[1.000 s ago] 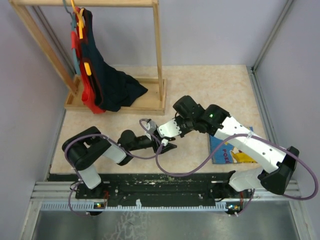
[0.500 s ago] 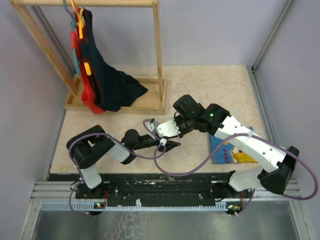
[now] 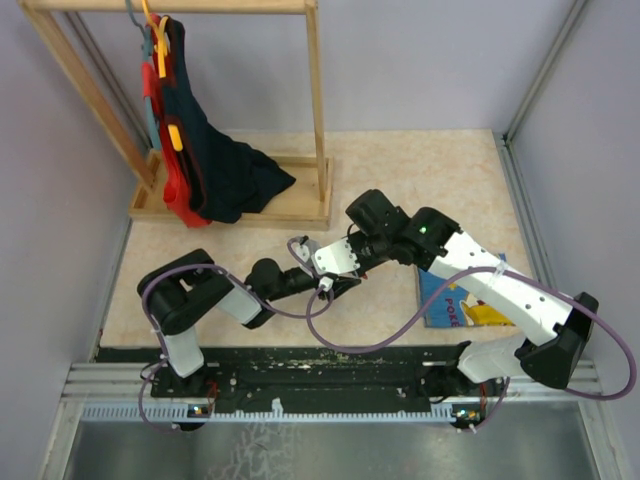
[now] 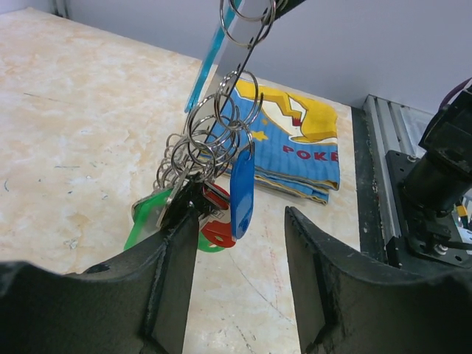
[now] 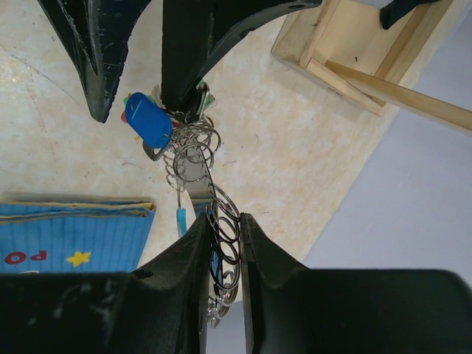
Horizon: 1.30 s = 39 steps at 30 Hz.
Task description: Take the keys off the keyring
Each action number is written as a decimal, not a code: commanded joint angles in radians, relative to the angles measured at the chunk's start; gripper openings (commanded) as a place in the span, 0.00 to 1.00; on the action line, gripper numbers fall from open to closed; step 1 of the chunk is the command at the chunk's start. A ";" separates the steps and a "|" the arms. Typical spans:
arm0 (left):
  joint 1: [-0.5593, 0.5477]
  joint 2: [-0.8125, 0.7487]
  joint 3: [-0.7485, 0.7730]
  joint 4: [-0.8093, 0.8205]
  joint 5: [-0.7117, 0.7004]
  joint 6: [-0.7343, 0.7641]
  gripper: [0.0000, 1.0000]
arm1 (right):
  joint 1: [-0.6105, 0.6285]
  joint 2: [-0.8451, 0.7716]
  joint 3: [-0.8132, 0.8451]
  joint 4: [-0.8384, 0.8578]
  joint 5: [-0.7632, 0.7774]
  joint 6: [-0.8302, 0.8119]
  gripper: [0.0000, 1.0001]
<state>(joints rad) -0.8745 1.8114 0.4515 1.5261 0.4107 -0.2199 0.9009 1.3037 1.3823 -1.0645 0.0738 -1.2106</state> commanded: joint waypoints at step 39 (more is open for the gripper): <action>0.015 -0.169 0.025 -0.143 0.078 -0.128 0.08 | -0.023 -0.024 -0.012 0.070 -0.083 0.020 0.00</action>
<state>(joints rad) -0.8692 1.7115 0.4847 1.4563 0.4381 -0.3614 0.8936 1.3045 1.3811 -1.0477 0.0235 -1.1999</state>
